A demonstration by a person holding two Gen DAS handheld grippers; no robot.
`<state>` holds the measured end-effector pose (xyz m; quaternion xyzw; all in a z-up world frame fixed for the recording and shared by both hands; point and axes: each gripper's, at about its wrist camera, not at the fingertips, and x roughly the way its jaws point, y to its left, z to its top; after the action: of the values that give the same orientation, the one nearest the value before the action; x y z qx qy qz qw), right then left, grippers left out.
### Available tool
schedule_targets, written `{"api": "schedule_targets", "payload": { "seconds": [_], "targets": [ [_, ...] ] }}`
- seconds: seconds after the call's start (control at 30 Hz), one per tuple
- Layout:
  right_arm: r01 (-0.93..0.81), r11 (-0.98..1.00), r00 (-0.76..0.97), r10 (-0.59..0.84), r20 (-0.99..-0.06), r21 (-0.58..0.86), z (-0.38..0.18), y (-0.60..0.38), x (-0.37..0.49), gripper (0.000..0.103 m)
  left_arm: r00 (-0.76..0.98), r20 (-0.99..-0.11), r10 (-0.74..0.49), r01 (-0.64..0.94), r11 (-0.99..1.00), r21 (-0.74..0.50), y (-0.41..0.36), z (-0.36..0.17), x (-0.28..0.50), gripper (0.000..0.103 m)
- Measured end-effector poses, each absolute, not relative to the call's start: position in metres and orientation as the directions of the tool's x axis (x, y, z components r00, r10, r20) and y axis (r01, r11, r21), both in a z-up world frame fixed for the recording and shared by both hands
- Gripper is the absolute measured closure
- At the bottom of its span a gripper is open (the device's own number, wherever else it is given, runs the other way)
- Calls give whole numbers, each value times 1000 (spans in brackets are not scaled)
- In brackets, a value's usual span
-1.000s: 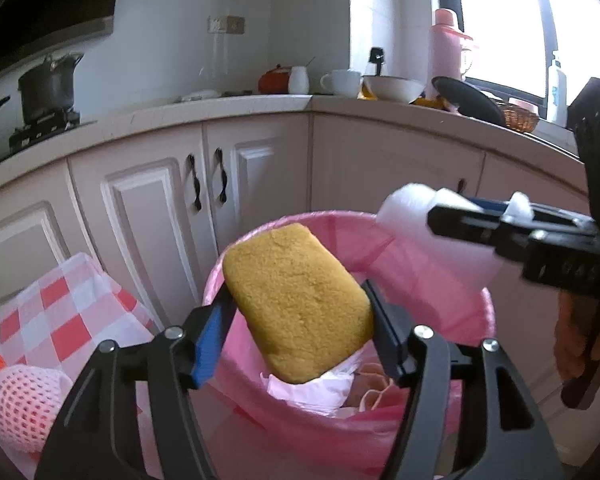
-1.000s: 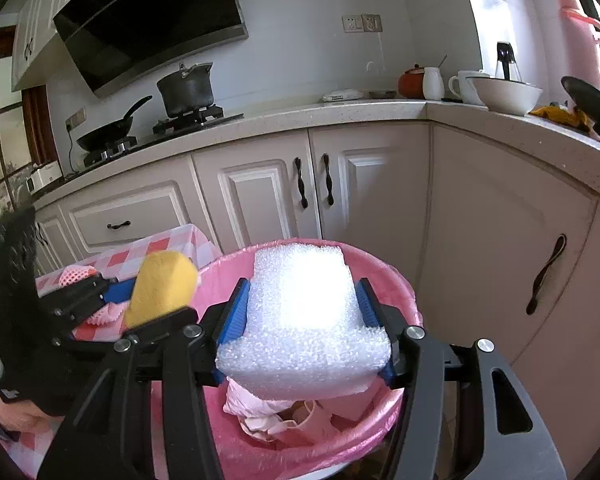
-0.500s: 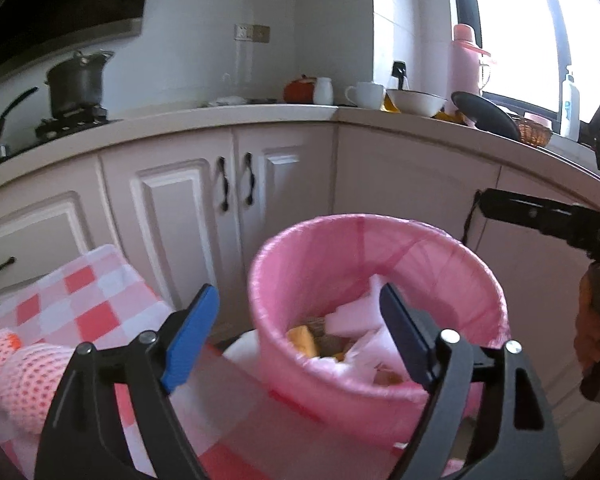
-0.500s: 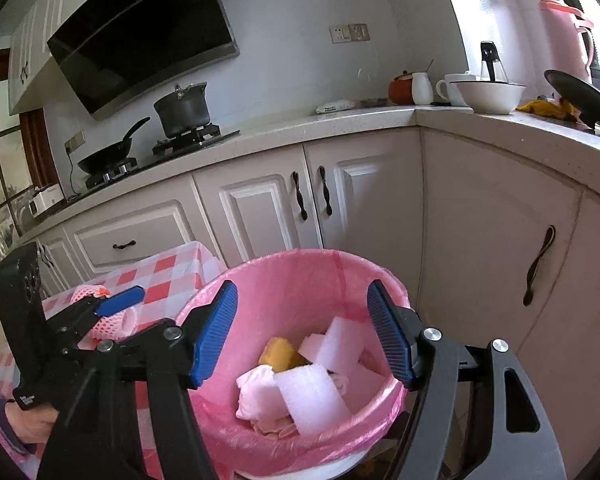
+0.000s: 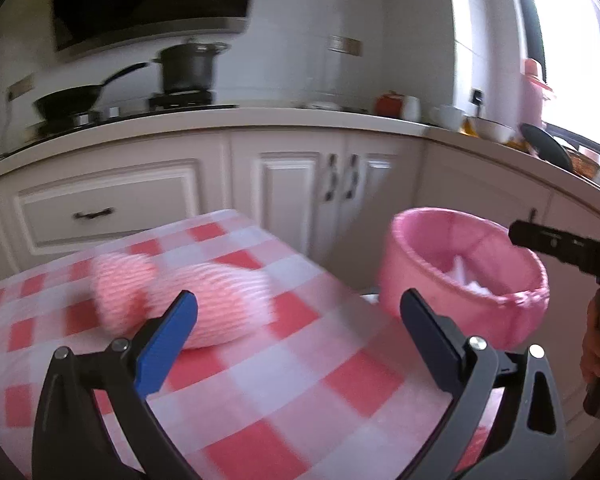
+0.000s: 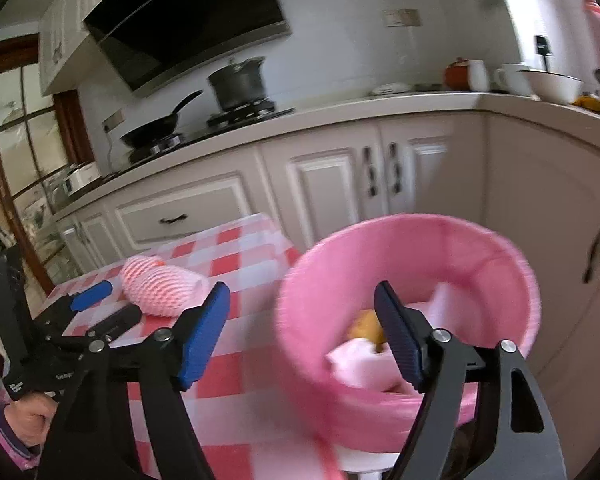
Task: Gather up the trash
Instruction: 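Move both tools back over the two pink foam fruit nets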
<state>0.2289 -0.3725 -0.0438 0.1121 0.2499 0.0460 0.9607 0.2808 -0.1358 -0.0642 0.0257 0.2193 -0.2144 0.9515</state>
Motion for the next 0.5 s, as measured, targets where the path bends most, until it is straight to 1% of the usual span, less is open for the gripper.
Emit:
{"api": "schedule_targets", "payload": {
  "seconds": [0.13,0.2,0.37,0.5],
  "targets": [
    [-79,967,845,193,-498,242,-54,-336,245,31,852,-422,-309,336,942,-12,-99,-64,275,5],
    [-98,967,833,209,-512,237,-60,-318,252,28,867,-426,-258,286,958,2,-79,-65,274,5],
    [-149,961,793,256,-553,232,-73,-276,279,27,884,-428,-186,195,981,-23,-32,-67,279,5],
    [-191,956,767,288,-574,225,-78,-245,301,27,883,-450,-136,124,991,-55,1,-70,292,5]
  ]
}}
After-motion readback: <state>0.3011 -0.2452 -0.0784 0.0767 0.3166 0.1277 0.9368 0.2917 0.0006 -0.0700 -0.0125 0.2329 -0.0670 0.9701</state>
